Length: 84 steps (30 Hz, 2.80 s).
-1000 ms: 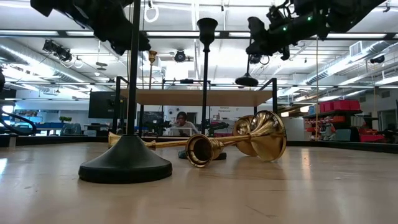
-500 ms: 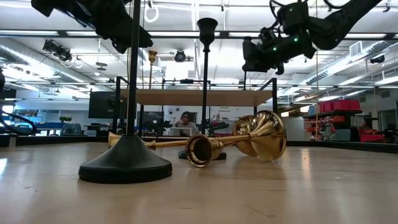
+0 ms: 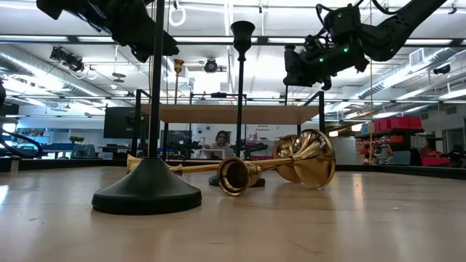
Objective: Pick & Place candle stick holders
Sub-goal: Put the top left black candle holder on the shelf, then put the bottom black candle holder on the shelf aligned with the other black candle holder
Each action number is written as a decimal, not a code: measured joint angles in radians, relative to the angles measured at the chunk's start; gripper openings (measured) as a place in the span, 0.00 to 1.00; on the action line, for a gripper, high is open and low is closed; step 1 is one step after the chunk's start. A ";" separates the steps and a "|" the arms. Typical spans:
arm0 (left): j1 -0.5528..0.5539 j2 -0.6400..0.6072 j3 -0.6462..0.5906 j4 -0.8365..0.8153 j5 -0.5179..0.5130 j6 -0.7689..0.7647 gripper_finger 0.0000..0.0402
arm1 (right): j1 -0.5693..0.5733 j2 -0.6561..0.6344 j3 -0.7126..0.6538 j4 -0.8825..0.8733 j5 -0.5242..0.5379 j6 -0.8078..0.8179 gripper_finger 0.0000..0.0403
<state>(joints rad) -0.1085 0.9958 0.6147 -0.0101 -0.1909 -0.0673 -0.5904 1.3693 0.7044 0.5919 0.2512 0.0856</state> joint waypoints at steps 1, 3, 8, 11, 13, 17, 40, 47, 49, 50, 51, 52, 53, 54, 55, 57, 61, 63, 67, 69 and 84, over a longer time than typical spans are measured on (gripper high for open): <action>0.000 0.000 0.000 0.000 0.000 0.000 0.30 | 0.000 0.000 0.000 0.000 0.000 0.000 0.00; 0.000 0.000 0.000 0.000 0.000 0.000 0.30 | 0.000 0.000 0.000 -0.001 0.000 0.000 0.00; 0.000 0.000 0.000 0.000 0.000 0.000 0.30 | 0.002 0.000 0.000 -0.001 0.001 -0.020 0.03; 0.000 0.000 0.000 0.000 0.000 0.001 0.30 | 0.003 0.000 0.000 -0.001 -0.005 -0.038 0.06; 0.000 0.000 0.000 -0.001 0.000 0.001 0.30 | 0.003 0.000 0.000 -0.001 -0.007 -0.040 0.08; 0.000 0.000 0.000 -0.001 0.000 0.001 0.30 | 0.003 0.000 0.000 0.001 -0.009 -0.019 0.12; 0.000 0.001 0.000 -0.002 0.005 -0.002 0.30 | 0.017 -0.001 0.000 0.003 -0.060 -0.045 0.18; -0.006 0.001 0.000 -0.003 0.005 -0.006 0.30 | 0.018 -0.002 0.000 -0.002 -0.025 -0.053 0.36; -0.011 0.001 0.000 -0.003 0.005 -0.007 0.30 | 0.017 -0.002 0.000 -0.002 -0.024 -0.069 0.42; -0.014 0.001 0.000 -0.003 0.005 -0.008 0.30 | 0.017 -0.002 0.000 -0.003 -0.024 -0.076 0.45; -0.017 0.001 0.000 -0.003 0.005 -0.008 0.30 | 0.017 -0.002 0.000 -0.003 -0.024 -0.077 0.47; -0.020 0.001 0.000 -0.003 0.005 -0.008 0.30 | 0.018 -0.002 0.000 -0.003 -0.025 -0.077 0.50; -0.023 0.001 0.000 -0.003 0.005 -0.008 0.30 | 0.021 -0.005 0.000 -0.007 -0.028 -0.075 0.52; -0.026 0.001 0.000 -0.003 0.005 -0.008 0.30 | 0.024 -0.008 0.000 -0.014 -0.028 -0.078 0.54; -0.030 0.001 0.000 -0.003 0.005 -0.008 0.30 | 0.028 -0.014 0.000 -0.022 -0.028 -0.089 0.56; -0.035 0.001 0.000 -0.003 0.005 -0.009 0.30 | 0.037 -0.032 0.000 -0.059 -0.023 -0.127 0.59; -0.046 0.001 0.000 -0.003 0.005 -0.021 0.30 | 0.066 -0.099 0.000 -0.153 0.039 -0.135 0.61; -0.049 0.001 0.000 -0.003 0.005 -0.022 0.30 | 0.084 -0.140 0.000 -0.213 0.052 -0.135 0.61; -0.049 0.001 0.000 -0.003 0.005 -0.022 0.30 | 0.133 -0.222 0.000 -0.329 0.044 -0.117 0.61; -0.049 0.001 0.000 -0.002 0.005 -0.022 0.30 | 0.174 -0.255 0.000 -0.386 0.039 -0.099 0.61; -0.109 0.126 0.000 0.097 0.187 0.009 0.30 | 0.568 -0.325 0.000 -0.490 -0.139 -0.040 0.62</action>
<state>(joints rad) -0.2173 1.1221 0.6151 0.0873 -0.0039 -0.0588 -0.0222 1.0443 0.7048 0.1023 0.1124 0.0452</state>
